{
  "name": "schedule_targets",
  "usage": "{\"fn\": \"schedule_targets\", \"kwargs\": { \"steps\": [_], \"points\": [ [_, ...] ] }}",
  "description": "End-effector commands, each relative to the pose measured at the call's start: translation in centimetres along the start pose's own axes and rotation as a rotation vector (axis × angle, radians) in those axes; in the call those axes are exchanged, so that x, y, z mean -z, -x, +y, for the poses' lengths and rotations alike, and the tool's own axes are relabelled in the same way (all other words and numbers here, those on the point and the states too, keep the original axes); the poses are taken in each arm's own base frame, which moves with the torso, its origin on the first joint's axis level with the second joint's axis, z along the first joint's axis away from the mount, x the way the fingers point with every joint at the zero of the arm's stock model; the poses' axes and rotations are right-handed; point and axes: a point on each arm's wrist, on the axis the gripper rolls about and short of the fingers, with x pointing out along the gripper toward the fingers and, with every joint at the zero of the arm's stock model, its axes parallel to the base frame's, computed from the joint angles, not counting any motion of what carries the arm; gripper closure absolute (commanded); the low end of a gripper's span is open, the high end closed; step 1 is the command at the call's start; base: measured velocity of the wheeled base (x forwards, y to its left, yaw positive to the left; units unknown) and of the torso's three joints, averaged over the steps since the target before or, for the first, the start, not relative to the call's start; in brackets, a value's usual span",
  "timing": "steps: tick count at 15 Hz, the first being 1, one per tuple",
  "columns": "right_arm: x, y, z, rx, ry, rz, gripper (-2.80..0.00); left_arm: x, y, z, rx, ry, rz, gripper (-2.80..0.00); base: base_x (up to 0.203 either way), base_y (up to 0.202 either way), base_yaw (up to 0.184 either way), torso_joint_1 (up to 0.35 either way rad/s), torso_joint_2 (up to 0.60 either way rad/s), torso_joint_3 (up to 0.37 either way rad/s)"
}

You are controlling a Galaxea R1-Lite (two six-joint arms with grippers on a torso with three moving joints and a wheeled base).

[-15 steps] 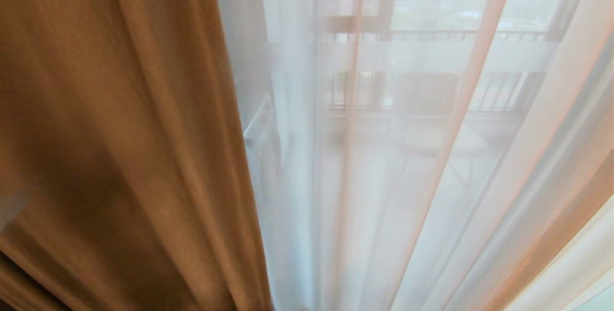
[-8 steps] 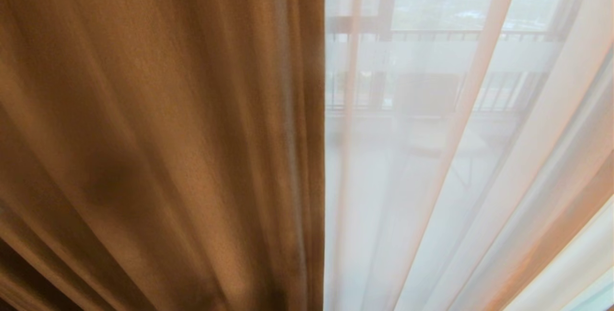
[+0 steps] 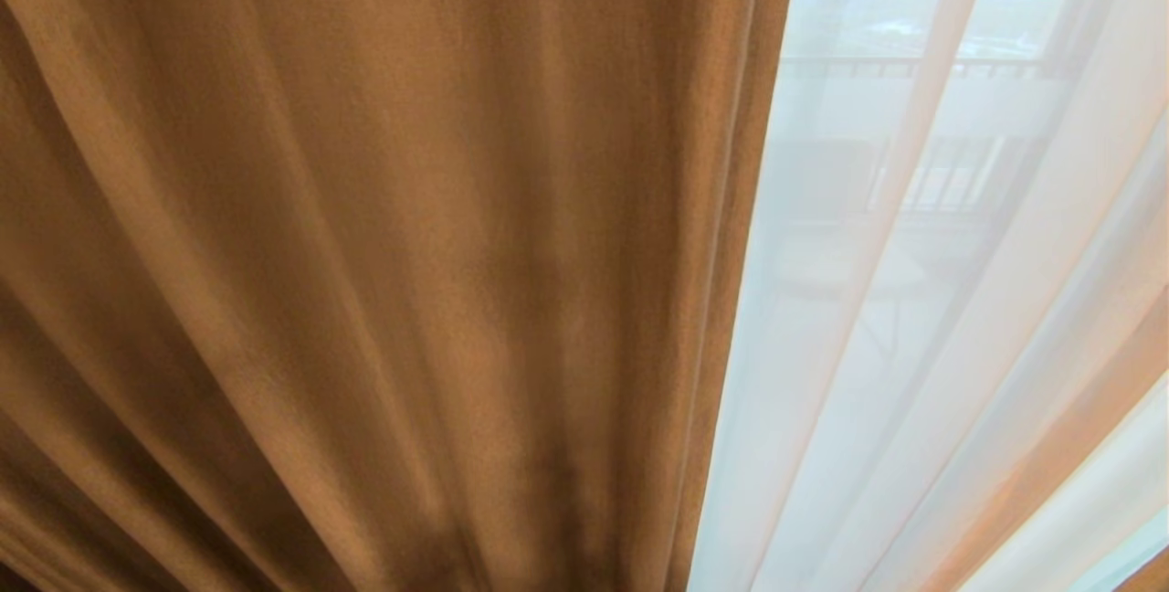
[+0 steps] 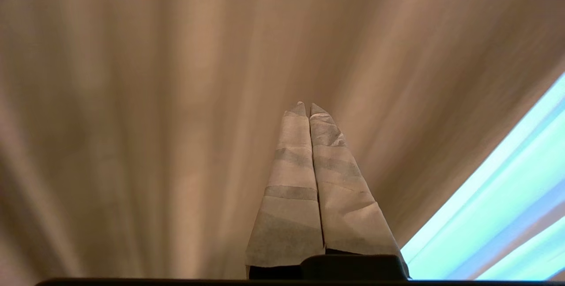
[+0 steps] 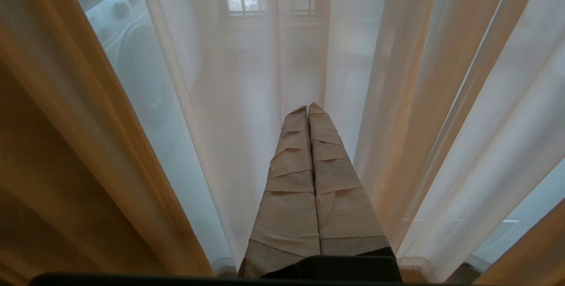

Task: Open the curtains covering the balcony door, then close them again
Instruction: Close the outer curtains on both sides

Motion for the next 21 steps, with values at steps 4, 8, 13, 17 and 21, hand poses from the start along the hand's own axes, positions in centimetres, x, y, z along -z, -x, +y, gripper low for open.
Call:
{"fn": "schedule_targets", "kwargs": {
  "steps": [4, 8, 13, 17, 21],
  "points": [
    [0.0, 0.0, 0.0, 0.0, 0.0, 0.0, 0.0, 0.7, 1.7, -0.1, -0.007, -0.039, -0.032, 0.0, 0.0, 0.0, 0.0, 0.0, 0.0, 0.0],
    [0.0, 0.0, 0.0, 0.0, 0.0, 0.0, 0.0, 1.2, 2.7, -0.2, -0.032, -0.07, -0.07, 0.0, 0.0, 0.0, 0.0, 0.0, 0.0, 0.0],
    [0.0, 0.0, 0.0, 0.0, 0.0, 0.0, 0.0, 4.1, 4.0, 0.5, -0.091, -0.168, -0.077, 0.0, 0.0, 0.0, 0.0, 0.0, 0.0, 0.0],
    [0.0, 0.0, 0.0, 0.0, 0.0, 0.0, 0.0, 7.3, 5.3, 1.2, -0.1, -0.208, -0.116, 0.0, 0.0, 0.0, 0.0, 0.0, 0.0, 0.0],
    [0.0, 0.0, 0.0, 0.0, 0.0, 0.0, 0.0, 10.8, 4.1, 2.2, -0.118, -0.311, 0.017, 0.0, 0.0, 0.0, 0.0, 0.0, 0.0, 0.0]
  ]
}}
